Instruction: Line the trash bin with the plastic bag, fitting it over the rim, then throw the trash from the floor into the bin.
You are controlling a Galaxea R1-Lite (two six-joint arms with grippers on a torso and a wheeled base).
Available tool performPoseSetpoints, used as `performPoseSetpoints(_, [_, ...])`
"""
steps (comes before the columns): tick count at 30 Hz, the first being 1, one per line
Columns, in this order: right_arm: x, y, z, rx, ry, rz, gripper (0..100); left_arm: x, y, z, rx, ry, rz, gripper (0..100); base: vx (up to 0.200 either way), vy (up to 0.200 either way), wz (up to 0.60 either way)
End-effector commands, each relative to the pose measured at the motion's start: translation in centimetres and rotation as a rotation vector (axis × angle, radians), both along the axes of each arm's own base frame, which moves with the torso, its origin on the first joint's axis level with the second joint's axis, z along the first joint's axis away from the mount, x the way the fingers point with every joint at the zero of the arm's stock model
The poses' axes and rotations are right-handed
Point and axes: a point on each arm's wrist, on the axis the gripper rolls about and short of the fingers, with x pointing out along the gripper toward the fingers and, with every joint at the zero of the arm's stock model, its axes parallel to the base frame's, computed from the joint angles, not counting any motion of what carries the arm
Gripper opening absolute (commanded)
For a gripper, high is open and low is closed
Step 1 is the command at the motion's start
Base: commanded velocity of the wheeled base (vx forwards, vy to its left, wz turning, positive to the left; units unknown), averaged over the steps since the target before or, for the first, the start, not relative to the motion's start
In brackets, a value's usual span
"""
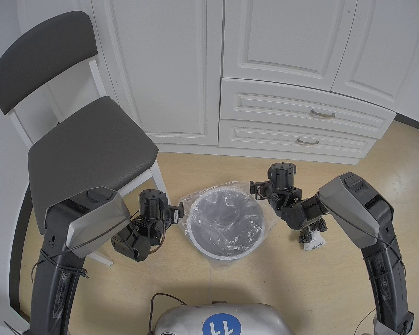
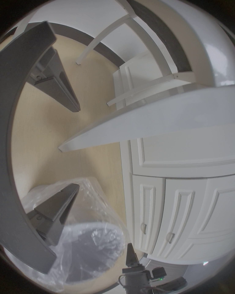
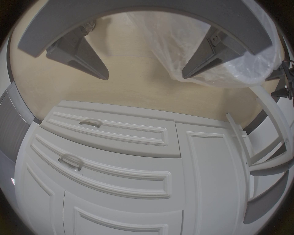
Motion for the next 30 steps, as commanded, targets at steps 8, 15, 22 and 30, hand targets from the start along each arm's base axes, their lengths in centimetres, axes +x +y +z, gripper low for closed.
performPoseSetpoints(8, [-4.3, -1.5, 1.6, 0.002, 0.091, -0.037, 100, -3.6, 1.6, 2.7, -0.014, 0.080, -0.157, 100, 0.000, 0.000, 0.00])
performPoseSetpoints(15, [-5.8, -3.6, -0.5, 0.098, 0.181, -0.109, 100, -3.7, 1.6, 1.0, 0.005, 0.142, -0.190, 100, 0.000, 0.000, 0.00])
performPoseSetpoints(22, [-6.5, -3.9, -3.7, 0.150, 0.246, -0.139, 100, -3.6, 1.5, -0.4, 0.016, 0.176, -0.193, 100, 0.000, 0.000, 0.00])
performPoseSetpoints(30, [-7.7, -3.4, -6.6, 0.144, 0.272, -0.110, 100, -2.4, 1.0, -3.2, 0.014, 0.212, -0.189, 100, 0.000, 0.000, 0.00])
